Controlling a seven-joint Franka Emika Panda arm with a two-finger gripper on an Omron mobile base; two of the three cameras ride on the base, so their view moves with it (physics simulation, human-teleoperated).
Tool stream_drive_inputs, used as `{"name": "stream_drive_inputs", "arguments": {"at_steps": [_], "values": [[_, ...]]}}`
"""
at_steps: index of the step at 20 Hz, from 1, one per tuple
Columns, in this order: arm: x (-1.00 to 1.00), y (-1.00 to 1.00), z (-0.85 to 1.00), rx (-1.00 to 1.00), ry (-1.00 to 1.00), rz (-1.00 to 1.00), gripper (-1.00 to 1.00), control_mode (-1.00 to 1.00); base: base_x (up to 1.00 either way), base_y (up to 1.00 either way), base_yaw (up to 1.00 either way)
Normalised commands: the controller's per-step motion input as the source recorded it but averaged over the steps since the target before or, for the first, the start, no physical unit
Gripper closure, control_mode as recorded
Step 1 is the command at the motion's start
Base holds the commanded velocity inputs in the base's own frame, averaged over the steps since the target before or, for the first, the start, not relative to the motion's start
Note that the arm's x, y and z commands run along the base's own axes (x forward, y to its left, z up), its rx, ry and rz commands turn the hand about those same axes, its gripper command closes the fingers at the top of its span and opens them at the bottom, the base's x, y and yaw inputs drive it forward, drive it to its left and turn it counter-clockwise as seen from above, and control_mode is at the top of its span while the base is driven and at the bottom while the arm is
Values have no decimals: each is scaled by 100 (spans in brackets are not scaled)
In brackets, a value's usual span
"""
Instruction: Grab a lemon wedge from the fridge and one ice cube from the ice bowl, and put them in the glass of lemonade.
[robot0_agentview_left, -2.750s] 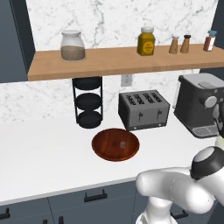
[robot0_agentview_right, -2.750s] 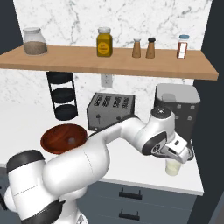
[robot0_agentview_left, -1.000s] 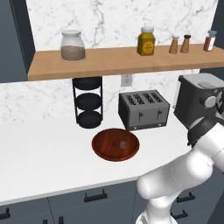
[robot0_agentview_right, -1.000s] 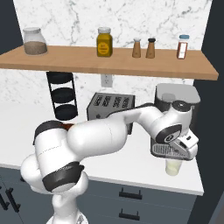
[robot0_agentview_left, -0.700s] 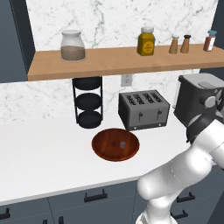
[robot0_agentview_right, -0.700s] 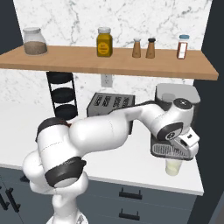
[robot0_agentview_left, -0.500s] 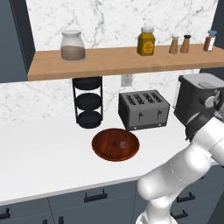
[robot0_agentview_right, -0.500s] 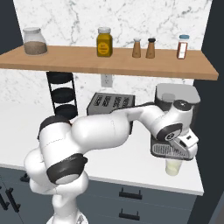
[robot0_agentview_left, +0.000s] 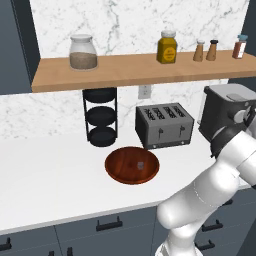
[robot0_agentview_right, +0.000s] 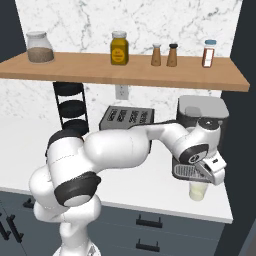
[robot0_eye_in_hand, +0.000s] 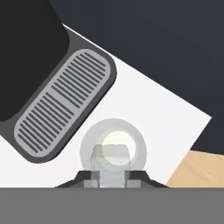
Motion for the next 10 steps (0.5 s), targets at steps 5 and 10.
{"name": "stream_drive_inputs", "arguments": {"at_steps": [5, 10], "values": [[5, 0, -2, 0, 0, -8, 100, -100, 0, 0, 0], [0, 0, -22, 0, 0, -7, 100, -100, 0, 0, 0]]}}
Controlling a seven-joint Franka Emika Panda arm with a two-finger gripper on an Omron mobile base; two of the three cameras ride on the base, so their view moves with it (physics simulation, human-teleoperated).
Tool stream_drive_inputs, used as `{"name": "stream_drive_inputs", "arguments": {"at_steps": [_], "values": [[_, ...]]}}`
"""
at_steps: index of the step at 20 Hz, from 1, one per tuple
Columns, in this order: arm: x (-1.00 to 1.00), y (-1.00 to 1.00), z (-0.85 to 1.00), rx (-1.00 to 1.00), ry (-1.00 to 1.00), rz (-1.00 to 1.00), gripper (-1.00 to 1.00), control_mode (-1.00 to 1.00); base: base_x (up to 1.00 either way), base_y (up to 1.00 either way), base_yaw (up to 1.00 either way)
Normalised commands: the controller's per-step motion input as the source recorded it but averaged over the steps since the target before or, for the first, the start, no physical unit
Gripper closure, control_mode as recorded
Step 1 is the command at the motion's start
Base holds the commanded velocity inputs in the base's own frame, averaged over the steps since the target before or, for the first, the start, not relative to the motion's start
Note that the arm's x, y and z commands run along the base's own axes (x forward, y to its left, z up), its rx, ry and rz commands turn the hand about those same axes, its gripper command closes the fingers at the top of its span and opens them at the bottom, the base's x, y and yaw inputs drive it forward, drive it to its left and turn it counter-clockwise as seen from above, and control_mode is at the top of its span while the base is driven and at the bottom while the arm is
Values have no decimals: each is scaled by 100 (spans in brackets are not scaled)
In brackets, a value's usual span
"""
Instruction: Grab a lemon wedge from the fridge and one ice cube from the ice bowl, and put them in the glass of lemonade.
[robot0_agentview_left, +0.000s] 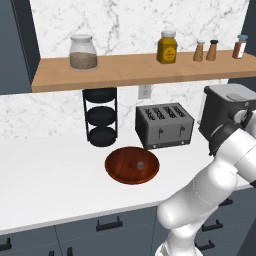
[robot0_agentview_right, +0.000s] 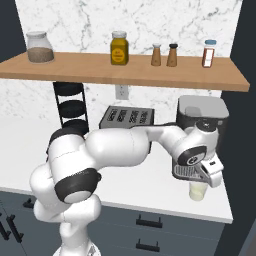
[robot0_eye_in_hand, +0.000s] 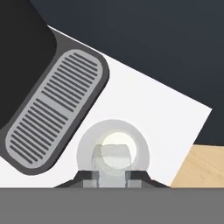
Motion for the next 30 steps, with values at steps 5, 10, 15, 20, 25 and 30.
{"name": "stream_drive_inputs", "arguments": {"at_steps": [5, 10, 15, 20, 25, 30], "values": [[0, 0, -1, 0, 0, -5, 100, -100, 0, 0, 0], [0, 0, 0, 0, 0, 0, -100, -100, 0, 0, 0], [0, 0, 0, 0, 0, 0, -100, -100, 0, 0, 0], [0, 0, 0, 0, 0, 0, -100, -100, 0, 0, 0], [-8, 1, 25, 2, -9, 0, -100, -100, 0, 0, 0], [-18, 12, 38, 3, -11, 0, -100, -100, 0, 0, 0]]}}
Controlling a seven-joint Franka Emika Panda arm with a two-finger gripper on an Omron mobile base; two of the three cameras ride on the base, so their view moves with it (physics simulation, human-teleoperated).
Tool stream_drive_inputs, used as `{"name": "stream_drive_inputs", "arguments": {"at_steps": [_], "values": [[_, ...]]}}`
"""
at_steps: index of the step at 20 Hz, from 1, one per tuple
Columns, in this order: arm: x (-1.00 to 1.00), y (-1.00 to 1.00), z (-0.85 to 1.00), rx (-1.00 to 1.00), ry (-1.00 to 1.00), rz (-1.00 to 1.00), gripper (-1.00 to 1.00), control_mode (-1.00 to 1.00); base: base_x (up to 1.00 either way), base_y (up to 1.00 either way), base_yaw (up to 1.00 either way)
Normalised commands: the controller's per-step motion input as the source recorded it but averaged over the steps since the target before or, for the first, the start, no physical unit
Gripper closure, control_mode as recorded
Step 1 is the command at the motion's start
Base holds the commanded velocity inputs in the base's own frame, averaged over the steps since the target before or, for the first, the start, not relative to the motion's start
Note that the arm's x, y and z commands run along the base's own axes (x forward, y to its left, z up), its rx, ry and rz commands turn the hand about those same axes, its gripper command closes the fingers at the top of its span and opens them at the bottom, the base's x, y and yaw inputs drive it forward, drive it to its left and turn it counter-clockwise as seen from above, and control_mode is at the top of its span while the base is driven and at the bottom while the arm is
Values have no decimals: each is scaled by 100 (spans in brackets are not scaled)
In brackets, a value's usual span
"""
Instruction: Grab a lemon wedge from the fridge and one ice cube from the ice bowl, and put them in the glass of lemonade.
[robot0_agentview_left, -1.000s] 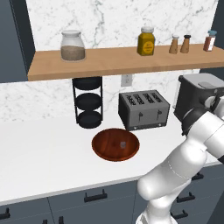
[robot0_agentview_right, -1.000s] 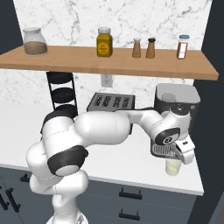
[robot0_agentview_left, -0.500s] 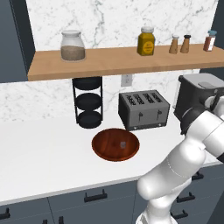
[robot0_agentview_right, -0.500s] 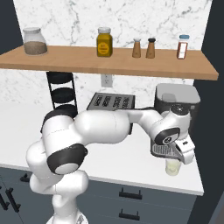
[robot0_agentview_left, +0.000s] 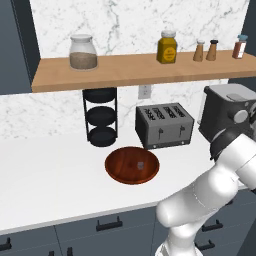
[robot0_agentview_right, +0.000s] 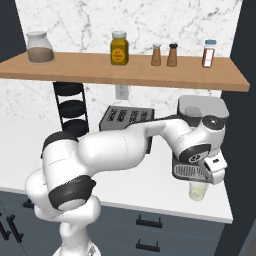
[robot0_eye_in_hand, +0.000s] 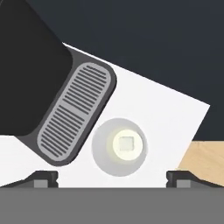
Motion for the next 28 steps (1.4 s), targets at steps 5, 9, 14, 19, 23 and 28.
{"name": "stream_drive_inputs", "arguments": {"at_steps": [5, 9, 14, 19, 23, 28], "values": [[-28, 6, 27, 2, -7, 0, -100, -100, 0, 0, 0], [-21, 8, 33, 2, -11, 1, -100, -100, 0, 0, 0], [-16, 49, 45, 0, -11, 5, -100, -100, 0, 0, 0], [-7, 90, 28, 0, -5, 4, -100, -100, 0, 0, 0], [5, 100, 1, -4, 7, 10, -100, -100, 0, 0, 0], [13, 100, 0, -15, 33, 17, -100, -100, 0, 0, 0]]}}
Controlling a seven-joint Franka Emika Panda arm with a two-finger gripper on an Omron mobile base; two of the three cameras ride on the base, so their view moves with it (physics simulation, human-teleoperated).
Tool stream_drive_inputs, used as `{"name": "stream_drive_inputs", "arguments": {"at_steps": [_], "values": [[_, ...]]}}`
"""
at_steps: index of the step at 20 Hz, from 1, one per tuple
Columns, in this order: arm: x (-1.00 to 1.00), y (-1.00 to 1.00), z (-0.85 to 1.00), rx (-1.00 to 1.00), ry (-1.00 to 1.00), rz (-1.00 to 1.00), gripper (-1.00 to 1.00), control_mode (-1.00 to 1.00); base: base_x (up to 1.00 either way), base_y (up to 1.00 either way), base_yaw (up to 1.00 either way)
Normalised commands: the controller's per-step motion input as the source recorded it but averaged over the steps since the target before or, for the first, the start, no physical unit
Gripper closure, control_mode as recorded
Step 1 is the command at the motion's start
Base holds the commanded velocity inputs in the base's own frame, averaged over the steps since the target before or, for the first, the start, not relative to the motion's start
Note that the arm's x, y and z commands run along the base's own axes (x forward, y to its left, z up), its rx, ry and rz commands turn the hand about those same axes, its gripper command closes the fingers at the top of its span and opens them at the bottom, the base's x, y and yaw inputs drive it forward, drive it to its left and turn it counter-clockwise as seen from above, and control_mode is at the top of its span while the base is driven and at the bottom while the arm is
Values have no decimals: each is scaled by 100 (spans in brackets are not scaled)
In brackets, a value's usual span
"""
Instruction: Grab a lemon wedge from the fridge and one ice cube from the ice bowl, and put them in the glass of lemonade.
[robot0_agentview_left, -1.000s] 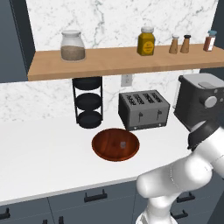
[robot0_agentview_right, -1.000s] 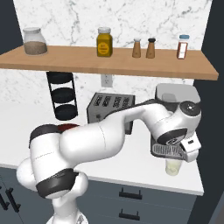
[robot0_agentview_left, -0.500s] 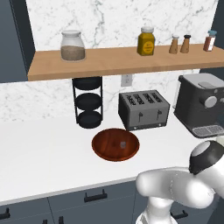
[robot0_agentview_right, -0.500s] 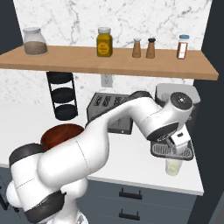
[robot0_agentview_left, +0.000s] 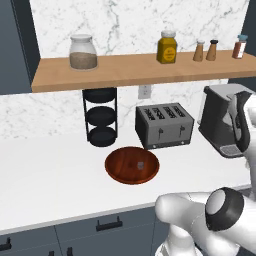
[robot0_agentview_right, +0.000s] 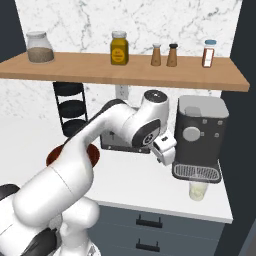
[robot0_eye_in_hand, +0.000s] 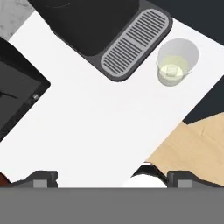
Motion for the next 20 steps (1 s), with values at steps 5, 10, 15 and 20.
{"name": "stream_drive_inputs", "arguments": {"at_steps": [5, 10, 15, 20], "values": [[2, 100, 0, -10, 24, 25, -100, -100, 0, 0, 0], [-10, 100, -11, 3, 0, 29, -100, -100, 0, 0, 0], [-8, 100, -43, 0, 1, 36, -100, -100, 0, 0, 0], [-2, 94, -34, 0, 2, 33, -100, -100, 0, 0, 0]]}}
